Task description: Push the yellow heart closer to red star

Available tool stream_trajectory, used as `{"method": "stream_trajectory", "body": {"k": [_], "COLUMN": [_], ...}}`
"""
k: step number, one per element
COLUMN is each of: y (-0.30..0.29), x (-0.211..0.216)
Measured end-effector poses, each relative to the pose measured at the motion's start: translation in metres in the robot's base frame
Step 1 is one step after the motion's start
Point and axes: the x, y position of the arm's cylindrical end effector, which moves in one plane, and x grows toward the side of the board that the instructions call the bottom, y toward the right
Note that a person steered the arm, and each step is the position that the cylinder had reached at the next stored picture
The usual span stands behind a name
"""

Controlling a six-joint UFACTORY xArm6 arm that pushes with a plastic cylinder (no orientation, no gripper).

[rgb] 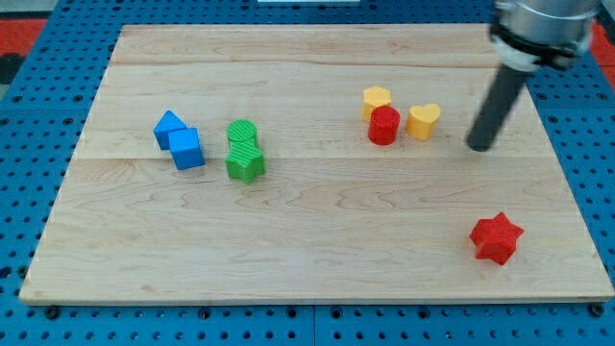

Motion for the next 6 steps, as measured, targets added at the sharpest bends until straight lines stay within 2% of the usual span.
{"method": "stream_trajectory", "body": {"k": [2,3,4,5,6], "y": [-0.015,-0.066,-0.089,-0.066,-0.019], "x": [-0.062,-0.058,-0.008,0.034,0.052]}}
